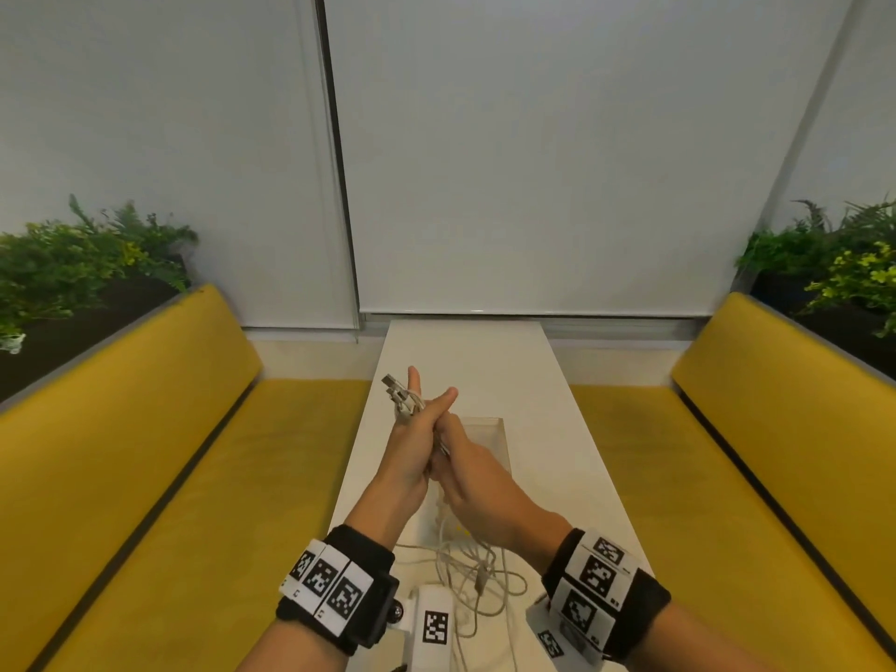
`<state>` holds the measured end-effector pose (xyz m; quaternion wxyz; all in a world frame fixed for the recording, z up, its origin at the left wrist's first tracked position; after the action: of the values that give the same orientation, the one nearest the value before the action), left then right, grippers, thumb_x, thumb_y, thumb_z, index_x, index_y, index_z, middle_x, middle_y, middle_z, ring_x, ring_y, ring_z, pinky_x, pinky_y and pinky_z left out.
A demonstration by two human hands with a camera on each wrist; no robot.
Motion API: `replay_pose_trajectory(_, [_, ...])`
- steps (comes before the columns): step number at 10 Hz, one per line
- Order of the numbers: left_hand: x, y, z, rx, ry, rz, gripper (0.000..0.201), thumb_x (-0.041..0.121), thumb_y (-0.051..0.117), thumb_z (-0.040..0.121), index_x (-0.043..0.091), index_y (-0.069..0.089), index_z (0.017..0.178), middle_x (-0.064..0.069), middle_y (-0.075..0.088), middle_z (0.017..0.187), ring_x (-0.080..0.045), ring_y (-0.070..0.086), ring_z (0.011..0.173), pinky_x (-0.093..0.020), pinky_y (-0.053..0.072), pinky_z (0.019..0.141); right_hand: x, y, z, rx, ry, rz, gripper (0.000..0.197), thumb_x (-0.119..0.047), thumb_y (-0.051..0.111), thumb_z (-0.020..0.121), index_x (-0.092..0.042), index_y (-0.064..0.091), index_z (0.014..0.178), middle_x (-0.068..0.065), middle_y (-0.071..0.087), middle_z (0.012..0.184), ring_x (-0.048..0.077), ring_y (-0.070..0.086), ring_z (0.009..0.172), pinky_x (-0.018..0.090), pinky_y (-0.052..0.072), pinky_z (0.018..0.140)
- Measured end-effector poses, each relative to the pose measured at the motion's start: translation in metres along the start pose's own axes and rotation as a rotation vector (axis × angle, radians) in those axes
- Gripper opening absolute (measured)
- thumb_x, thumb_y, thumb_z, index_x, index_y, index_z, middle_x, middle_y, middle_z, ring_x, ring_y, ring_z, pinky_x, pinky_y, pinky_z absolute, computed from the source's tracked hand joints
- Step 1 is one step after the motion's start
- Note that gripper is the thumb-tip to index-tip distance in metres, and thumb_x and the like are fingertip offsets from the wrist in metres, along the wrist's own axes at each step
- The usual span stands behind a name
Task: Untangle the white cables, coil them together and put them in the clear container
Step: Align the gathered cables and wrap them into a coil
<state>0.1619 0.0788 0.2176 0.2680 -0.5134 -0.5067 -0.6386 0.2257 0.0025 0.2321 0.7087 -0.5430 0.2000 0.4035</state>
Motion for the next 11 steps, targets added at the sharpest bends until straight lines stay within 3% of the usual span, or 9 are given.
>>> replay_pose_trajectory(1, [0.008,0.002,0.001,0.046,0.108,-0.101,0.065,0.018,0.061,0.098,0.045,0.035,0.151,0.003,0.059,0.088,-0.003,0.056,0.065,-0.022,0.052,0.059,0.006,0.002,-0.004,0.090,0.012,0.015,0.023,-0.027,0.038,0.104,-0.015,0.033,0.124,0.004,0.062,0.101,0.017,0.062,0.080,0.045,0.055,0.071])
replay_pose_trajectory(2, [0.023,0.002,0.002,0.020,0.189,-0.295,0.062,0.021,0.051,0.103,0.046,0.027,0.153,-0.004,0.068,0.095,-0.012,0.063,0.076,-0.028,0.057,0.064,0.017,0.005,-0.010,0.051,0.108,0.180,0.029,-0.041,0.044,0.102,-0.014,0.038,0.112,0.004,0.057,0.078,0.018,0.052,0.061,0.040,0.048,0.058])
replay_pose_trajectory(3, [0.043,0.006,0.000,-0.110,0.212,-0.422,0.057,0.034,0.044,0.101,0.051,0.024,0.153,-0.015,0.066,0.130,-0.033,0.066,0.117,-0.043,0.054,0.097,0.030,0.008,-0.013,-0.091,0.209,0.283,0.040,-0.056,0.048,0.095,-0.018,0.051,0.081,0.001,0.047,0.066,0.015,0.043,0.055,0.030,0.041,0.053])
replay_pose_trajectory(5, [0.046,0.019,-0.020,-0.517,0.119,-0.370,0.043,0.043,0.024,0.109,0.056,0.031,0.148,-0.016,0.053,0.147,-0.029,0.075,0.081,-0.021,0.048,0.038,0.054,-0.007,0.000,-0.245,0.350,0.276,0.048,-0.046,0.064,0.082,-0.008,0.044,0.062,0.006,0.033,0.055,0.015,0.031,0.047,0.025,0.032,0.049])
replay_pose_trajectory(6, [0.038,0.025,-0.028,-0.728,0.015,-0.263,0.046,0.043,0.024,0.108,0.047,0.030,0.153,-0.026,0.062,0.130,-0.019,0.066,0.051,-0.019,0.027,0.030,0.072,-0.013,0.006,-0.295,0.407,0.145,0.053,-0.043,0.075,0.075,0.007,0.059,0.087,0.025,0.052,0.069,0.037,0.048,0.059,0.032,0.049,0.057])
replay_pose_trajectory(7, [0.023,0.031,-0.039,-0.994,-0.133,-0.103,0.050,0.035,0.021,0.108,0.036,0.024,0.157,-0.021,0.072,0.110,-0.012,0.064,0.045,-0.020,0.026,0.029,0.067,-0.017,0.009,-0.400,0.375,0.021,0.026,-0.021,0.076,0.084,-0.027,0.069,0.109,0.019,0.070,0.098,0.028,0.066,0.089,0.038,0.054,0.084])
replay_pose_trajectory(8, [0.001,0.030,-0.045,-1.164,-0.334,0.125,0.052,0.034,0.030,0.106,0.033,0.024,0.158,-0.017,0.075,0.102,-0.010,0.063,0.042,-0.018,0.027,0.027,0.071,-0.033,0.010,-0.432,0.514,-0.179,0.043,-0.010,0.056,0.097,-0.001,0.050,0.138,0.019,0.058,0.130,0.030,0.055,0.116,0.039,0.039,0.106])
replay_pose_trajectory(10, [-0.021,0.017,-0.045,-1.016,-0.595,0.685,0.058,0.055,0.051,0.093,0.030,0.049,0.146,-0.021,0.073,0.106,-0.020,0.073,0.059,-0.016,0.031,0.034,0.064,-0.032,0.013,-0.597,0.366,-0.408,0.013,-0.016,0.063,0.086,-0.010,0.070,0.096,0.008,0.072,0.096,0.022,0.063,0.082,0.037,0.054,0.079])
replay_pose_trajectory(11, [-0.031,0.010,-0.043,-0.917,-0.623,0.818,0.060,0.058,0.050,0.094,0.030,0.048,0.147,-0.021,0.066,0.129,-0.037,0.074,0.096,-0.025,0.045,0.048,0.057,-0.032,0.015,-0.662,0.350,-0.472,0.011,-0.012,0.059,0.083,-0.016,0.068,0.087,0.003,0.070,0.083,0.019,0.060,0.073,0.037,0.053,0.073])
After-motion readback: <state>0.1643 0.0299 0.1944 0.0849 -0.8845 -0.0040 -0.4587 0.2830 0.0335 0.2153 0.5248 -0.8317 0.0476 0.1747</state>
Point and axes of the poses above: each hand's wrist, its own z-axis towards the middle knuckle, its own y-axis out of the palm, x = y × z, the point moved 4 cm from there along z, towards the middle knuckle
